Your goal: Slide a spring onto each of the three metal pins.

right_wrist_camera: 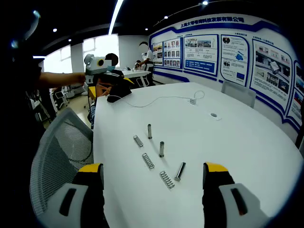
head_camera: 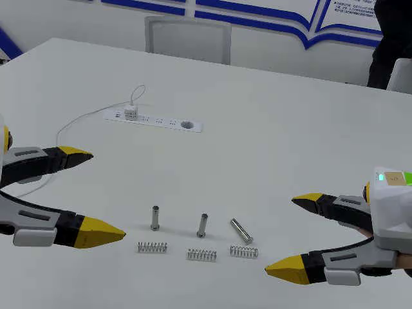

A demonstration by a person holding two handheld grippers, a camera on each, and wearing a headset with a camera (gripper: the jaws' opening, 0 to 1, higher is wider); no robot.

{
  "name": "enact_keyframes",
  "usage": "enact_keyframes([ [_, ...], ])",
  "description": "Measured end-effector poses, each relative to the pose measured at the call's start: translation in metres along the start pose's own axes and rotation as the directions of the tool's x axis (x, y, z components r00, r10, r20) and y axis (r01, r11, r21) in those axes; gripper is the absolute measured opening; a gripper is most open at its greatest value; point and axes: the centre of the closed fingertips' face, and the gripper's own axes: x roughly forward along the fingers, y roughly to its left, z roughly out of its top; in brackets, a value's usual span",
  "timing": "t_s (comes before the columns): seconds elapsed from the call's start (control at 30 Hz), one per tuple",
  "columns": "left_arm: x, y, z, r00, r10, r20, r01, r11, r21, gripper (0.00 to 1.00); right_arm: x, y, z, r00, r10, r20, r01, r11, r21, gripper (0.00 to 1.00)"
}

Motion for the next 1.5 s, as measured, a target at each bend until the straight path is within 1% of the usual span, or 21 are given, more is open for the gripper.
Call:
enact_keyframes([
  [0.07, 0.002, 0.0, -0.003, 0.9999, 0.001, -0.017, -0.001, 1.0, 0.01, 1.0, 0.0, -0.001, -0.001, 1.0, 0.0, 0.0, 0.0, 1.0, 0.002, 0.86],
  [0.1, 0.003, -0.002, -0.005, 0.9995, -0.007, -0.031, 0.008, 1.0, 0.018, 1.0, 0.0, -0.001, -0.001, 1.0, -0.001, -0.001, 0.001, 1.0, 0.003, 0.86],
  [0.2, 0.003, -0.004, -0.005, 0.9995, -0.015, -0.028, 0.016, 1.0, 0.017, 1.0, 0.0, -0.003, -0.002, 1.0, -0.006, -0.001, 0.006, 1.0, 0.006, 0.86],
  [0.37, 0.004, -0.001, -0.008, 0.9991, -0.012, -0.041, 0.012, 1.0, 0.015, 1.0, 0.001, -0.006, -0.003, 1.0, -0.008, 0.003, 0.008, 1.0, 0.016, 0.86],
  [0.57, 0.005, 0.0, -0.008, 0.9992, -0.005, -0.04, 0.006, 1.0, 0.015, 1.0, 0.005, -0.003, -0.007, 0.9996, 0.002, -0.027, -0.002, 1.0, -0.016, 0.86],
  [0.63, 0.005, 0.001, -0.009, 0.9991, 0.0, -0.042, 0.001, 1.0, 0.019, 1.0, 0.006, -0.003, -0.006, 0.9997, 0.004, -0.024, -0.005, 1.0, -0.015, 0.87],
  [0.73, 0.006, 0.002, -0.013, 0.9989, 0.006, -0.046, -0.005, 1.0, 0.019, 1.0, 0.009, -0.005, -0.005, 1.0, 0.007, -0.004, -0.007, 1.0, 0.006, 0.87],
  [0.87, 0.006, 0.005, -0.019, 0.9981, 0.012, -0.06, -0.011, 1.0, 0.016, 1.0, 0.01, -0.008, -0.006, 1.0, 0.0, -0.009, 0.0, 1.0, 0.008, 0.87],
  [0.93, 0.006, 0.004, -0.019, 0.9981, 0.013, -0.06, -0.012, 1.0, 0.014, 1.0, 0.009, -0.01, -0.005, 1.0, -0.004, 0.001, 0.004, 1.0, 0.021, 0.87],
  [1.0, 0.005, 0.004, -0.018, 0.9985, 0.014, -0.052, -0.013, 1.0, 0.012, 1.0, 0.009, -0.01, -0.005, 1.0, -0.005, 0.005, 0.005, 1.0, 0.03, 0.86],
  [1.17, 0.006, 0.002, -0.017, 0.9988, 0.006, -0.049, -0.005, 1.0, 0.018, 1.0, 0.009, -0.008, -0.007, 1.0, 0.001, 0.0, -0.001, 0.999, 0.039, 0.86],
  [1.27, 0.006, 0.002, -0.02, 0.9981, 0.001, -0.062, 0.0, 1.0, 0.027, 1.0, 0.011, -0.008, -0.009, 0.9999, 0.001, -0.013, 0.0, 0.999, 0.033, 0.86],
  [1.33, 0.006, 0.003, -0.02, 0.9981, 0.003, -0.061, -0.002, 1.0, 0.021, 1.0, 0.011, -0.008, -0.008, 0.9999, 0.0, -0.013, 0.0, 0.999, 0.038, 0.86],
  [1.43, 0.005, 0.004, -0.024, 0.9976, 0.0, -0.069, 0.002, 1.0, 0.017, 1.0, 0.012, -0.008, -0.005, 1.0, -0.002, 0.003, 0.002, 0.999, 0.042, 0.86],
  [1.5, 0.005, 0.005, -0.026, 0.997, 0.001, -0.078, 0.001, 1.0, 0.024, 1.0, 0.012, -0.009, -0.005, 0.9999, -0.011, 0.002, 0.011, 0.999, 0.042, 0.86],
])
